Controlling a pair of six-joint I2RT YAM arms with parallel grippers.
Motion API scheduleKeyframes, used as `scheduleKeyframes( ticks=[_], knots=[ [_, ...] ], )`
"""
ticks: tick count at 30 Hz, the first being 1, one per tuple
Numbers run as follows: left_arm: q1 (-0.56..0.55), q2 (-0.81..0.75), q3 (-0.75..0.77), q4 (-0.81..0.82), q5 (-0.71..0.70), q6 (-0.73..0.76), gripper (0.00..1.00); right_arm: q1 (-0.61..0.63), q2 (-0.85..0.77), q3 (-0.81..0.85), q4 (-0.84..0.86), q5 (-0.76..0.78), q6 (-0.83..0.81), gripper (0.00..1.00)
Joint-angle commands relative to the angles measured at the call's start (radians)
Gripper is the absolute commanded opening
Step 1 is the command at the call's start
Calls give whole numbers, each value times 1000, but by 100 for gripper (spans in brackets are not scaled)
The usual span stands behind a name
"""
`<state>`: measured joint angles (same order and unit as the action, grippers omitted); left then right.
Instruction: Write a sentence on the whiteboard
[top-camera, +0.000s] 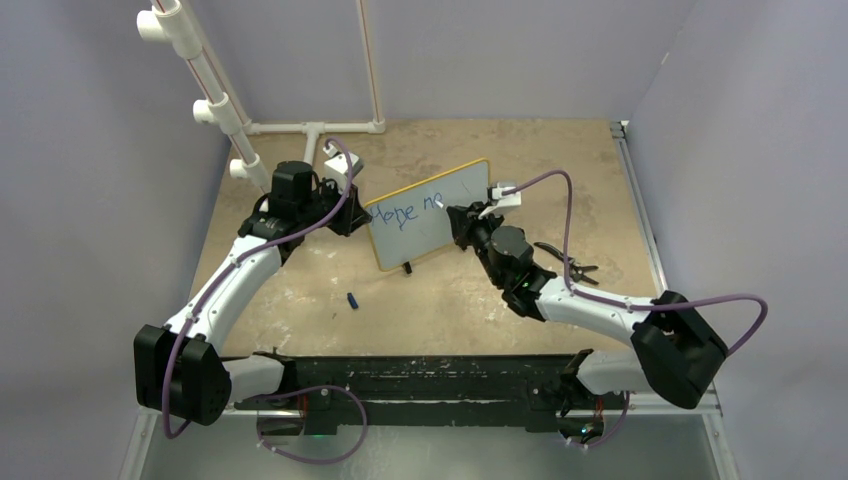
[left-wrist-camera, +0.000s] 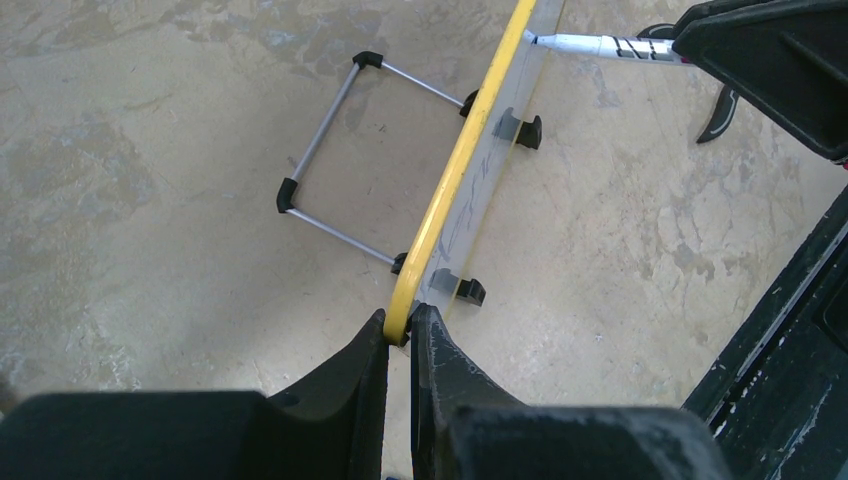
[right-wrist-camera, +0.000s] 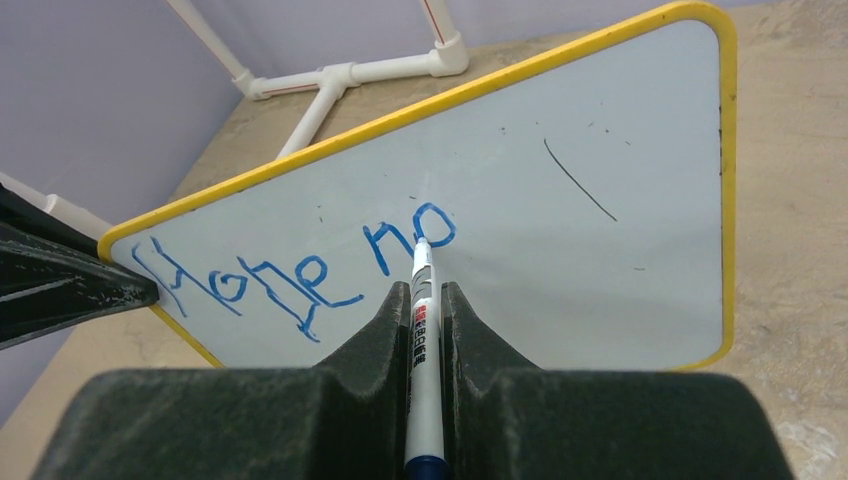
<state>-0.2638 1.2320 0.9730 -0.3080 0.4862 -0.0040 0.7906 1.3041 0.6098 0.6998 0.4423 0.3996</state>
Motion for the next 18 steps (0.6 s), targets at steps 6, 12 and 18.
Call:
scheduleKeyframes(
  ticks=[6, 12, 18],
  knots=[
    [3, -17, -2, 18, -22, 32, 0, -4, 8, -28, -12, 10, 36, 0],
    [3, -17, -2, 17, -22, 32, 0, -4, 8, -31, -31, 30, 49, 0],
    [3, -17, -2, 18, -22, 32, 0, -3, -9, -25, -51, 67, 58, 0]
  ],
)
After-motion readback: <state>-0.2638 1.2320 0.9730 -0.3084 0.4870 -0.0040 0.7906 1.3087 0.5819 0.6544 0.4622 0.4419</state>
